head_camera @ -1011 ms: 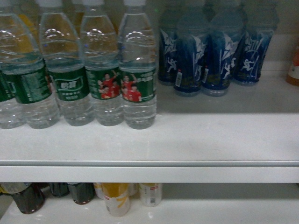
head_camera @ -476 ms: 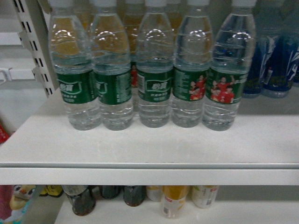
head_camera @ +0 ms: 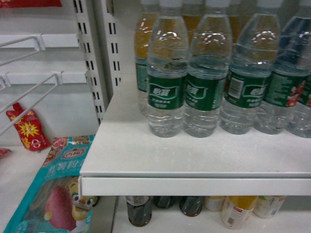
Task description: Move water from second to third shelf
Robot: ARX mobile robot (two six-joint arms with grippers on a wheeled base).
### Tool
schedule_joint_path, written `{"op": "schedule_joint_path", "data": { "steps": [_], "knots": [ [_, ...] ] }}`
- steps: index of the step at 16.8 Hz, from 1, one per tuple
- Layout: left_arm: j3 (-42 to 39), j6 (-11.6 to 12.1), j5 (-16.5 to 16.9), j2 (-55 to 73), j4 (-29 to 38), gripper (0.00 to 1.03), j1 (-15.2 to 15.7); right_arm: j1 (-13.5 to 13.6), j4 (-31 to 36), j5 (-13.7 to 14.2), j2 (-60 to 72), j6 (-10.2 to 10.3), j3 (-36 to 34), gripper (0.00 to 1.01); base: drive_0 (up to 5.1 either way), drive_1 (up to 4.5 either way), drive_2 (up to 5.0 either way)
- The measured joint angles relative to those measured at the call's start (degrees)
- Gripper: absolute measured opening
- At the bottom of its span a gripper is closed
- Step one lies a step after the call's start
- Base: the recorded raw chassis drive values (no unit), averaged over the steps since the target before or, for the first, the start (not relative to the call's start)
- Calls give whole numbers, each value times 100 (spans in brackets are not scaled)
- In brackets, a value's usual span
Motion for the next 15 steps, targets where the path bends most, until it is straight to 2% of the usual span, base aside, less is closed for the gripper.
{"op": "schedule_joint_path", "data": {
  "steps": [2,4,11,12,13,15],
  "knots": [
    [0,0,-11,0,-7,98,-2,42,35,-105,-2,2,0,40,0,0,0],
    [0,0,-9,2,-22,98,-4,22,-9,2,0,0,0,40,0,0,0],
    [0,0,4,2,-15,98,-4,28,-13,11,0,2,0,40,0,0,0],
    [0,0,4,2,-15,98,-4,59,-546,234,-13,72,144,40,0,0,0],
    [0,0,4,0,-15,98,-4,83,-876,304,-13,98,164,40,0,0,0],
    [0,0,4,2,-15,98,-4,122,-828,282,17,136,144,40,0,0,0]
  ]
}}
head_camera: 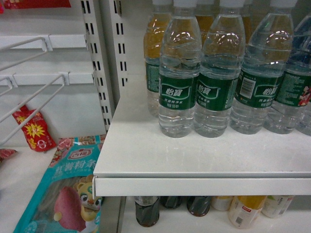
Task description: Move water from second to third shelf
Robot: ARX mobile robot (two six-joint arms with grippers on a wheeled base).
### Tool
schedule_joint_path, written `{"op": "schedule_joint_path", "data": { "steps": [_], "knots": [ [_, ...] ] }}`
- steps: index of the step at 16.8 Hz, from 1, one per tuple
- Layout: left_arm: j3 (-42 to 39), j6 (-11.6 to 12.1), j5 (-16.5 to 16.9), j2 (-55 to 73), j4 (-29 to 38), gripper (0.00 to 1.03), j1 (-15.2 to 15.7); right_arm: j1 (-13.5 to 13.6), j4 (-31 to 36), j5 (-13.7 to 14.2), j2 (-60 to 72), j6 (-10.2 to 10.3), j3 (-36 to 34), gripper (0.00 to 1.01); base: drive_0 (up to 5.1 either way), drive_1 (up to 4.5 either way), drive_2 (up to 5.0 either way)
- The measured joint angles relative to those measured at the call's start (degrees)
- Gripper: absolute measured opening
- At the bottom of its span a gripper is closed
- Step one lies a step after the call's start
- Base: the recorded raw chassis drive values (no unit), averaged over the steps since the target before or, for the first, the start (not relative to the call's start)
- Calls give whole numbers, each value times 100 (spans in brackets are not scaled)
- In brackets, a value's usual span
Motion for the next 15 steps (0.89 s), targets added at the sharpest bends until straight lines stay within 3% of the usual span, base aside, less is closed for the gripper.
{"op": "schedule_joint_path", "data": {
  "steps": [4,11,15],
  "knots": [
    [0,0,0,-2,2,98,0,223,688,-221,892,129,9,40,0,0,0],
    [0,0,0,0,0,98,0,367,2181,-216,2887,146,317,40,0,0,0],
    [0,0,2,-2,2,98,0,455,2568,-181,3897,146,822,40,0,0,0]
  ]
}}
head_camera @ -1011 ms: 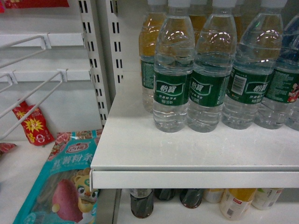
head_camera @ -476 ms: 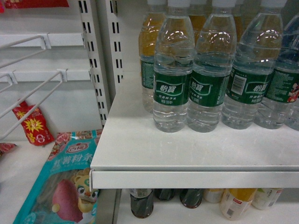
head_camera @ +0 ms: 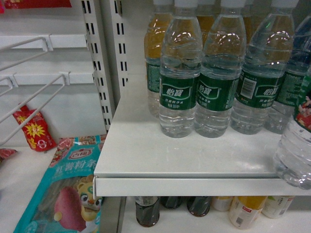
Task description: Move water from second to third shelf
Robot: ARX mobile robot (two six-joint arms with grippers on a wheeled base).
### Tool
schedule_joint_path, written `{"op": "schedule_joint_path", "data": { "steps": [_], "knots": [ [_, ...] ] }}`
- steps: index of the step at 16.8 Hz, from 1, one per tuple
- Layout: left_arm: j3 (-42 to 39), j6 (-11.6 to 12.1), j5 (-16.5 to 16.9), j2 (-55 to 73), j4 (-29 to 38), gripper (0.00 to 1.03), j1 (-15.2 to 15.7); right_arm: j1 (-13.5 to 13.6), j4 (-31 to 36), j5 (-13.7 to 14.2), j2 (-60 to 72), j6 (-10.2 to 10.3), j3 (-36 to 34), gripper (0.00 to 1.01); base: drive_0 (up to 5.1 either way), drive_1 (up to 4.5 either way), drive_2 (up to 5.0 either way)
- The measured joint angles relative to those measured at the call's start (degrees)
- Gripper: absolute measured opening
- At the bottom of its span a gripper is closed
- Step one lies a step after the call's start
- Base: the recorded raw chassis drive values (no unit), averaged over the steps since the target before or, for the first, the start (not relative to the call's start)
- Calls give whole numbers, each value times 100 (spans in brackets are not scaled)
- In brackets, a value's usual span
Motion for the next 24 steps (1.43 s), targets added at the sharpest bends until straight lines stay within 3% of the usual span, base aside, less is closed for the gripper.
{"op": "schedule_joint_path", "data": {
  "steps": [7,17,22,24],
  "knots": [
    [0,0,-2,0,-2,98,0,138,205,138,1469,-4,1182,39,0,0,0],
    [0,0,0,0,-2,98,0,57,-63,144,1637,-4,1318,40,0,0,0],
    [0,0,-2,0,-2,98,0,55,31,68,1633,96,1353,99,0,0,0],
    [0,0,-2,0,0,98,0,57,-92,57,1598,155,1353,98,0,0,0]
  ]
}}
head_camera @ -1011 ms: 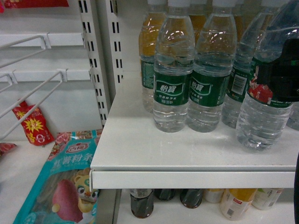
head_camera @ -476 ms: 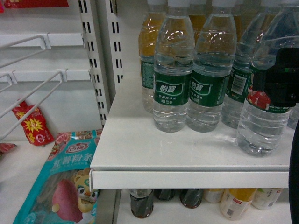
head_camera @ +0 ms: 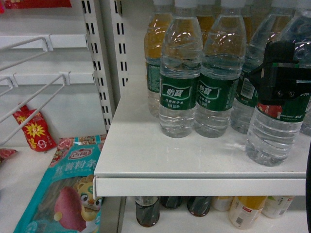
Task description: Move water from second to third shelf
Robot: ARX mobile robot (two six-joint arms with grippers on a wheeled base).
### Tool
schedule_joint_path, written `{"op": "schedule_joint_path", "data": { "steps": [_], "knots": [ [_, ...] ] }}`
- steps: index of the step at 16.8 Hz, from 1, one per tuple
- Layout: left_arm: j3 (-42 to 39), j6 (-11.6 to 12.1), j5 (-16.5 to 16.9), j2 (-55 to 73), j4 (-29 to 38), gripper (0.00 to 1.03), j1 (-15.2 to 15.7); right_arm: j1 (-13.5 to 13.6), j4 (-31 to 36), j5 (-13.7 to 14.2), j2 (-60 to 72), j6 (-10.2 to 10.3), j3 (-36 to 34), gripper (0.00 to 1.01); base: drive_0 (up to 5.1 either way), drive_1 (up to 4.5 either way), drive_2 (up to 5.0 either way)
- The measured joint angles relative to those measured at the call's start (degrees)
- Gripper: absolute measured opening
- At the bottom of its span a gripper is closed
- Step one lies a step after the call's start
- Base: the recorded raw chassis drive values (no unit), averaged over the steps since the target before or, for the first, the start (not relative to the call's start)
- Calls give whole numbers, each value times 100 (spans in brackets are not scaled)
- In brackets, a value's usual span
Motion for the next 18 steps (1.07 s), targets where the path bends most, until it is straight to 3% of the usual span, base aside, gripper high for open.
{"op": "schedule_joint_path", "data": {
  "steps": [11,14,15,16,17,18],
  "knots": [
    [0,0,0,0,-2,98,0,85,-1049,-22,-2009,173,-664,98,0,0,0],
    [0,0,-2,0,0,98,0,199,-1792,92,-3180,256,-1001,98,0,0,0],
    [0,0,0,0,0,98,0,319,-1014,546,-3477,103,-1279,93,0,0,0],
    [0,0,0,0,-2,98,0,160,-459,1027,-4225,-411,-1882,76,0,0,0],
    [0,0,-2,0,-2,98,0,-164,-833,953,-4793,-621,-2194,65,0,0,0],
    [0,0,0,0,-2,98,0,-800,-1574,361,-5761,-778,-2492,45,0,0,0]
  ]
}}
